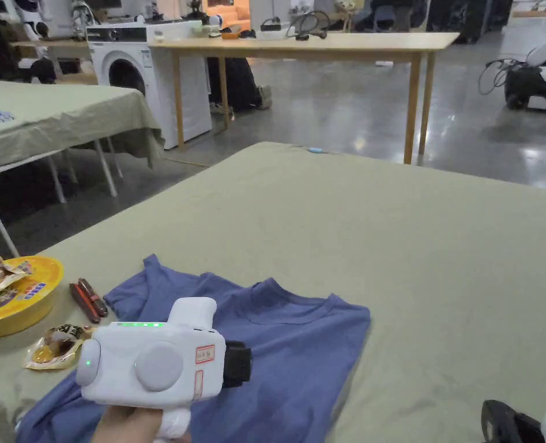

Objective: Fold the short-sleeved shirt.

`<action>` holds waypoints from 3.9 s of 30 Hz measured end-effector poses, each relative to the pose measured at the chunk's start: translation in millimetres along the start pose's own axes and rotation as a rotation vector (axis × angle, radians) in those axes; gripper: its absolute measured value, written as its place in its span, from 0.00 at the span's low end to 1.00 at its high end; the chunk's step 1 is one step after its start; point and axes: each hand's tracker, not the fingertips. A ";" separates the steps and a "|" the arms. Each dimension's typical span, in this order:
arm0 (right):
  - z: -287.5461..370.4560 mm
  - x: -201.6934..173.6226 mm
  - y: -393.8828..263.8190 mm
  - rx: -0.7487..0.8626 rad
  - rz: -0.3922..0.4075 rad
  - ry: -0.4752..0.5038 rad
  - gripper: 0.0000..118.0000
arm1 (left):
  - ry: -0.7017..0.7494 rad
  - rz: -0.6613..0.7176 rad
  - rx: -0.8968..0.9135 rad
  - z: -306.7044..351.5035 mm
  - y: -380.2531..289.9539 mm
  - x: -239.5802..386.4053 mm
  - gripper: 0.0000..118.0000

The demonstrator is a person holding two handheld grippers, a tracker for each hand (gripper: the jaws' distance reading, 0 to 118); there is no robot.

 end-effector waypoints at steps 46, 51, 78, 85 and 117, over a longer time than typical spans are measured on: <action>245.9 205.2 -76.4 -0.012 -0.246 -0.578 0.01 | -0.574 -0.673 -0.140 -22.0 -54.3 546.1 0.02; 230.0 211.1 -82.1 -0.060 -0.226 -0.567 0.01 | -0.562 -0.637 -0.179 -64.3 -80.0 538.1 0.16; 188.3 143.5 -36.3 0.074 -0.191 -0.439 0.01 | -0.036 -0.154 0.451 176.2 -110.7 158.3 0.00; 168.9 141.1 -42.8 0.020 -0.170 -0.417 0.01 | -0.035 -0.174 0.240 92.8 -65.9 144.4 0.00; 36.0 418.9 -32.6 -0.387 -0.366 -0.569 0.03 | -0.052 -0.379 -0.122 -66.3 -22.0 165.4 0.02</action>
